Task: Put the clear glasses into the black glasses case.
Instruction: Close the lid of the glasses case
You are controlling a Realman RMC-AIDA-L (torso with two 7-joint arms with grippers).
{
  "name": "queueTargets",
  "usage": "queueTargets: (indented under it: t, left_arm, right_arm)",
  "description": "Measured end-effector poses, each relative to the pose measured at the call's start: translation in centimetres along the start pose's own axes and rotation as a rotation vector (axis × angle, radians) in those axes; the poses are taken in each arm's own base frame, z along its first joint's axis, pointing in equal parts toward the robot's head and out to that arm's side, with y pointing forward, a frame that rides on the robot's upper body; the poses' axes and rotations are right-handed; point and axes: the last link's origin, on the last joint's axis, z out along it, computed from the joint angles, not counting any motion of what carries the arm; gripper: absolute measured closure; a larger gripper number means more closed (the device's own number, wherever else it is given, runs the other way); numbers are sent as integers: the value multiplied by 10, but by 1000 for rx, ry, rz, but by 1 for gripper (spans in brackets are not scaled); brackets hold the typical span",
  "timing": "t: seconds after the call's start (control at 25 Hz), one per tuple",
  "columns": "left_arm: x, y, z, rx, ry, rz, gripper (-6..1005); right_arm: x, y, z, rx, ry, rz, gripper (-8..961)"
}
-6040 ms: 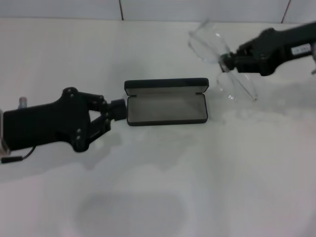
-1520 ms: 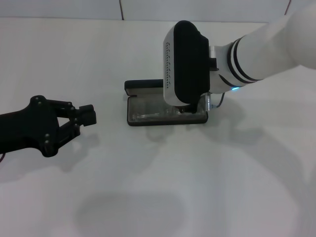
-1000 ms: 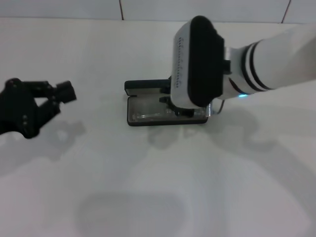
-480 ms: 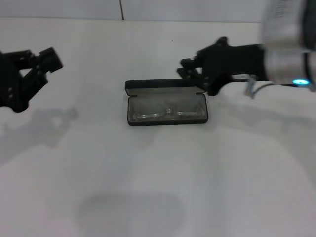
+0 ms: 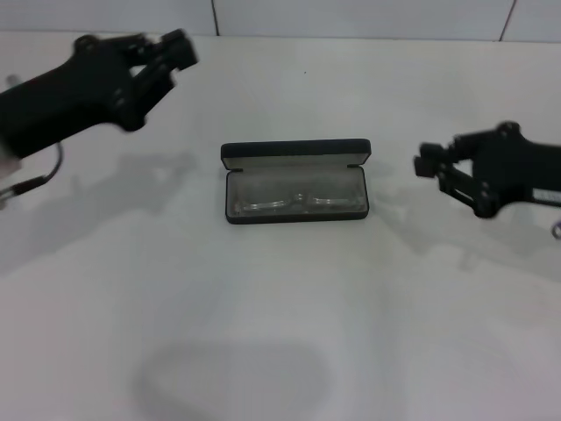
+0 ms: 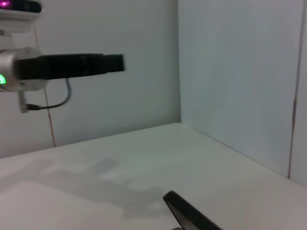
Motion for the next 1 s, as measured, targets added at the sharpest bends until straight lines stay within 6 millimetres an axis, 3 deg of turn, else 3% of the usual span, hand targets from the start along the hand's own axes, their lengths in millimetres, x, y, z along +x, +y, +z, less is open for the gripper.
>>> queueTargets:
  t: [0.12,0.32,0.52,0.8,1.0]
  left_arm:
    - [-8,-10,23,20,-40,-17,883]
    - [-24,-19,63,32,-131,-20,882]
    - [-42,-19,90,58,-183,-83,881]
    - [-71,-14,107,92,-339,-121,879]
    - [-82,-15,108,128,-411,-154,878]
  right_arm:
    - [16,3,-17,-23,-46,14,779]
    - [24,6,-45,-36,-127,78,772]
    - [30,9,-52,-38,-154,112,766]
    - [27,12,-49,-65,-167,108,757]
    - [25,10,-48,-63,-169,104,750]
